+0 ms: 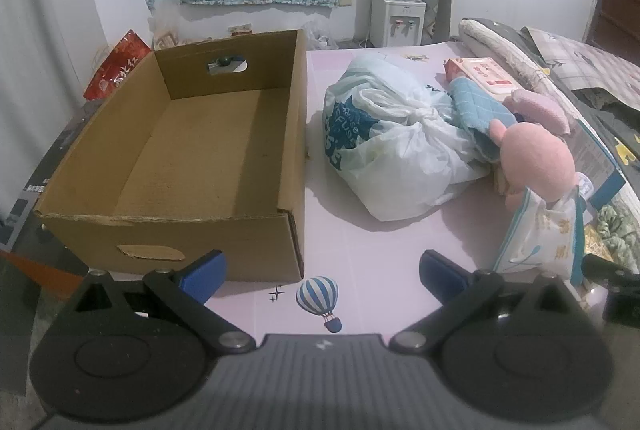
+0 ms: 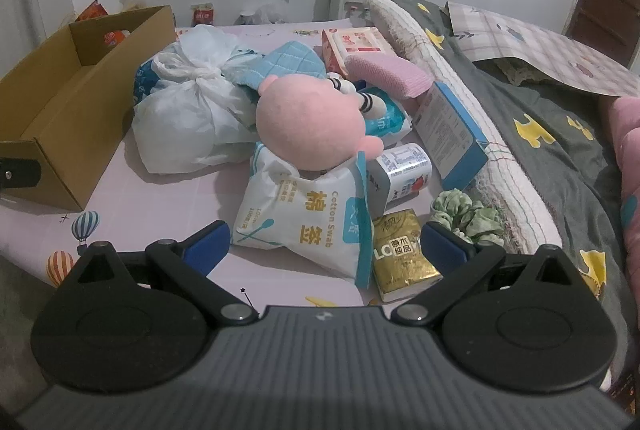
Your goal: Organize soft objects
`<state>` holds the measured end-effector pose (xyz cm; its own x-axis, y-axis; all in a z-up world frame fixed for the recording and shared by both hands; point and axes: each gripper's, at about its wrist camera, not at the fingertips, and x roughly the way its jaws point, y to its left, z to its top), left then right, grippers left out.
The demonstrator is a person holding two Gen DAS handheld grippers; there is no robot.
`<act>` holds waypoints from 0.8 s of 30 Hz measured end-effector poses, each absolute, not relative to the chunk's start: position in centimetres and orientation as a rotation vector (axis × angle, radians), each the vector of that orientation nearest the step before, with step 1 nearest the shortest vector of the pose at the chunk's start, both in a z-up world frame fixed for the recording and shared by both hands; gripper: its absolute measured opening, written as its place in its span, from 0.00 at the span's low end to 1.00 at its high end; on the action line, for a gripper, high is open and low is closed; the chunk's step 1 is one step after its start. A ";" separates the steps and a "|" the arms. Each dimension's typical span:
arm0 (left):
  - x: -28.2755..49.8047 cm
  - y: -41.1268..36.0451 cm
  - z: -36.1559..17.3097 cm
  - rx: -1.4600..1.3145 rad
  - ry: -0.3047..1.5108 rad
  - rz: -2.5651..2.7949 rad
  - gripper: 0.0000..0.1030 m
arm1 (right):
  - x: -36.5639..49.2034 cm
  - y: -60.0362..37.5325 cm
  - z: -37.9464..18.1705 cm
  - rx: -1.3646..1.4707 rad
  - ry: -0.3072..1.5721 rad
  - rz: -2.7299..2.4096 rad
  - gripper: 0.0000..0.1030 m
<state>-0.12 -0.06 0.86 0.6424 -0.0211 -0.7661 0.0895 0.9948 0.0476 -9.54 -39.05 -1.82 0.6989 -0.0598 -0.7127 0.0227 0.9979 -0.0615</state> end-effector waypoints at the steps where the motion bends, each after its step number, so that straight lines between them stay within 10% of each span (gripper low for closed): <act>1: -0.1 0.0 0.9 0.083 0.870 -0.063 1.00 | -9.5 -39.1 -1.8 -0.049 0.795 -0.045 0.99; 24: -0.2 1.2 1.0 0.064 0.869 -0.050 1.00 | -8.9 -36.7 -1.5 -0.097 0.789 0.014 0.99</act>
